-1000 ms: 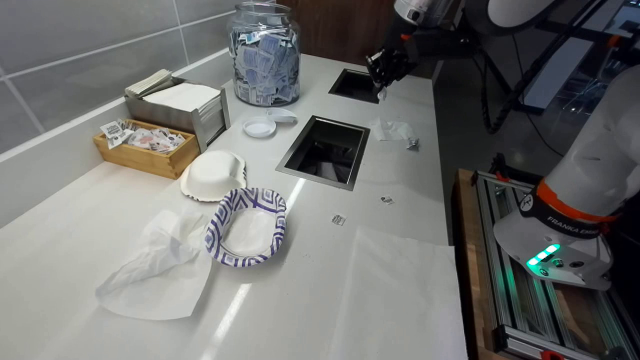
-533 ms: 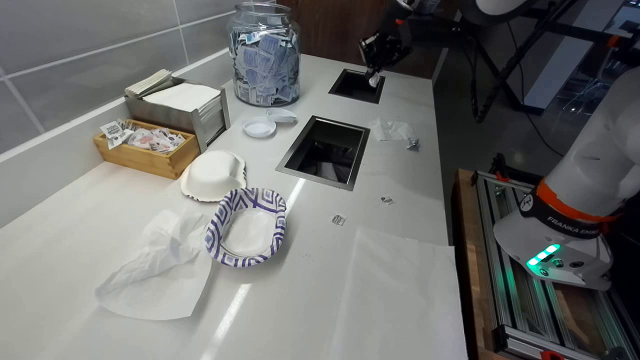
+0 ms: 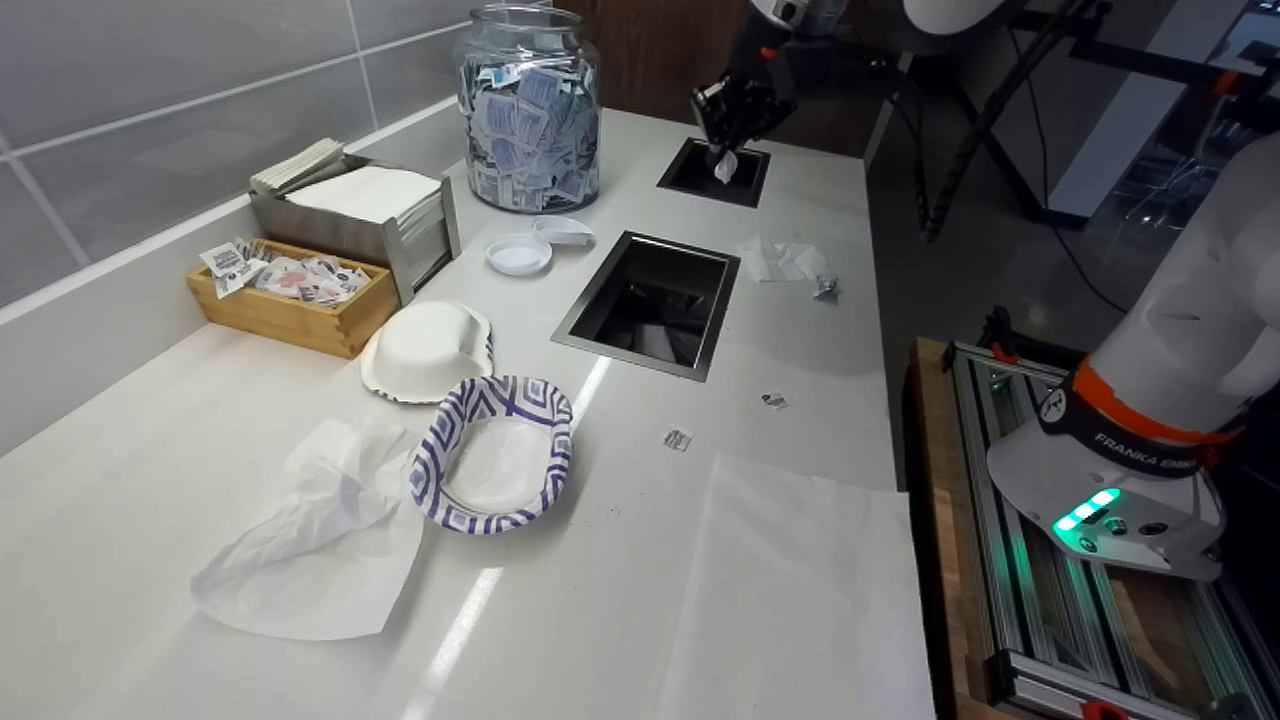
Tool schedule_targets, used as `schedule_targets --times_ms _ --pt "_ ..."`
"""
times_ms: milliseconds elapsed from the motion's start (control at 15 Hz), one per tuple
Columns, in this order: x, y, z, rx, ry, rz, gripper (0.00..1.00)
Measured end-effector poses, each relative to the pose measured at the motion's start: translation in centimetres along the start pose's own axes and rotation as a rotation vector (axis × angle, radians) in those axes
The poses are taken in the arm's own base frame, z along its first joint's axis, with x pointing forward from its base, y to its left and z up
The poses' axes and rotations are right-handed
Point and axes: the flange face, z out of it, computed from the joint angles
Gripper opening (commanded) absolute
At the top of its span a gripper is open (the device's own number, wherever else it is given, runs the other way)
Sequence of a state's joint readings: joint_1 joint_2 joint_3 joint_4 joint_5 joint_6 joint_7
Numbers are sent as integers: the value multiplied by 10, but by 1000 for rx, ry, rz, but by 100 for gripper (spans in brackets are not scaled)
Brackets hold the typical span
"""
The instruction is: Put the small packet inside the sink
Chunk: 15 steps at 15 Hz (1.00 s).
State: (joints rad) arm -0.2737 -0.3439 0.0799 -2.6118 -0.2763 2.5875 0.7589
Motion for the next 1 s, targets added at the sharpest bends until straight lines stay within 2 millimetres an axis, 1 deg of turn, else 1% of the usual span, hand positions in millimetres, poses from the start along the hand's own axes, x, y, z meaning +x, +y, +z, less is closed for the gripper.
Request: schedule_targets --times_ms 67,133,267,333,533,800,1000 --pt "1 -2 2 -1 -5 -5 48" --pt "1 -4 4 -1 -8 -9 57" --pt "2 -8 8 -1 -14 -17 70" --pt "2 -9 9 -1 -17 -21 79" --pt "3 -15 10 2 -20 -30 99" --pt "3 -20 9 8 -18 -42 100" --pt "0 -25 3 13 -12 -51 100"
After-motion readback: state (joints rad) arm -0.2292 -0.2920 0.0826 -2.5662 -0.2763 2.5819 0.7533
